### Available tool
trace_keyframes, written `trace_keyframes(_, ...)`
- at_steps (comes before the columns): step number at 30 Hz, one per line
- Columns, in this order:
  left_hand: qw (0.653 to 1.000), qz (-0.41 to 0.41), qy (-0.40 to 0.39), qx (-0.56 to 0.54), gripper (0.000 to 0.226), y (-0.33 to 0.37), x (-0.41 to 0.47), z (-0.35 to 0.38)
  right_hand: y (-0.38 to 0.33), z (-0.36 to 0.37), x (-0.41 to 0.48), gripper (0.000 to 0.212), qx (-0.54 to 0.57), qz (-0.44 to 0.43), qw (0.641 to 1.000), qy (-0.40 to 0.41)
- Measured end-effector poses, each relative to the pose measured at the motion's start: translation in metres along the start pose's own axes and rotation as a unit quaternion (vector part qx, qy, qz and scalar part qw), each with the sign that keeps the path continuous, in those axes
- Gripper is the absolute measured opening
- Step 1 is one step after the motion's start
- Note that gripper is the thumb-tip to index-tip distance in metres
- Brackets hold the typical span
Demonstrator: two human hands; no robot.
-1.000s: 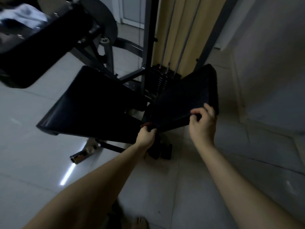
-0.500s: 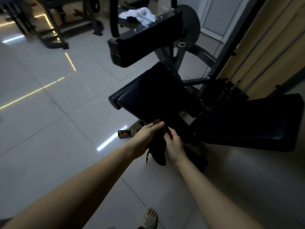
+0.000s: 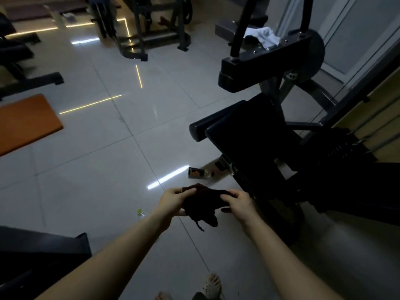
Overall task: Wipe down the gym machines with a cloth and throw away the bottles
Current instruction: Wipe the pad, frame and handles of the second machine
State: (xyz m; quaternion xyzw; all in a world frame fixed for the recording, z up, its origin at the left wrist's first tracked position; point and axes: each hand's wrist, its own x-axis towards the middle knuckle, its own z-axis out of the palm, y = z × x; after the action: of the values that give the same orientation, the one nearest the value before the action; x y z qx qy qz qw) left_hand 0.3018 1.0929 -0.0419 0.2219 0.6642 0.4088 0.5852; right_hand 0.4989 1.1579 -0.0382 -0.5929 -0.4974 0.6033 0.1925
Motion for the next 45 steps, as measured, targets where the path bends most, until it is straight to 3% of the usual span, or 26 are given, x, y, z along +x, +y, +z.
trace_keyframes(4,0.999,0.011,-0.024,-0.022,0.036,-0.008,-0.012,-0.035,0.001,0.027,0.0,0.017,0.003,-0.02,0.999,0.025)
trace_keyframes(7,0.997,0.043,-0.045,-0.041,0.031,-0.007,-0.018,-0.053,0.003,0.041,-0.002,0.02,0.041,-0.013,0.999,0.029)
trace_keyframes(13,0.997,0.048,0.014,-0.062,0.013,0.017,-0.008,-0.055,-0.027,0.033,0.01,0.021,0.183,0.04,0.981,-0.054)
trace_keyframes(19,0.994,0.01,0.075,-0.08,0.047,0.072,0.031,-0.009,-0.085,-0.013,0.053,0.023,0.172,0.025,0.981,-0.081)
trace_keyframes(22,0.999,0.02,0.043,0.022,0.025,0.106,0.052,0.021,-0.108,-0.046,0.081,0.025,0.136,0.013,0.988,-0.079)
trace_keyframes(24,0.995,0.02,-0.013,0.094,0.03,0.126,0.064,0.04,-0.114,-0.066,0.101,0.027,0.107,0.01,0.993,-0.056)
trace_keyframes(26,0.979,0.013,-0.063,0.192,0.035,0.133,0.075,0.057,-0.107,-0.078,0.116,0.03,0.073,0.023,0.997,-0.032)
trace_keyframes(29,0.952,0.018,-0.055,0.302,0.012,0.116,0.11,0.094,-0.076,-0.098,0.141,0.036,0.037,0.079,0.996,0.007)
trace_keyframes(31,0.96,-0.006,-0.044,0.278,0.015,0.094,0.131,0.115,-0.048,-0.111,0.153,0.034,0.023,0.119,0.992,0.034)
trace_keyframes(33,0.981,-0.049,-0.052,0.179,0.023,0.07,0.151,0.137,-0.02,-0.122,0.164,0.025,0.022,0.143,0.989,0.03)
trace_keyframes(36,0.991,-0.106,-0.042,0.064,0.02,0.037,0.183,0.164,0.02,-0.133,0.182,0.043,-0.013,0.176,0.984,-0.031)
trace_keyframes(38,0.989,-0.123,-0.028,0.079,0.015,0.017,0.206,0.18,0.044,-0.137,0.196,0.039,-0.051,0.188,0.98,-0.04)
trace_keyframes(41,0.982,-0.149,-0.012,0.112,0.018,-0.009,0.242,0.2,0.073,-0.149,0.232,0.025,-0.09,0.179,0.98,0.012)
trace_keyframes(45,0.993,-0.113,0.017,0.039,0.017,0.0,0.263,0.198,0.066,-0.183,0.26,0.017,-0.035,0.123,0.988,0.081)
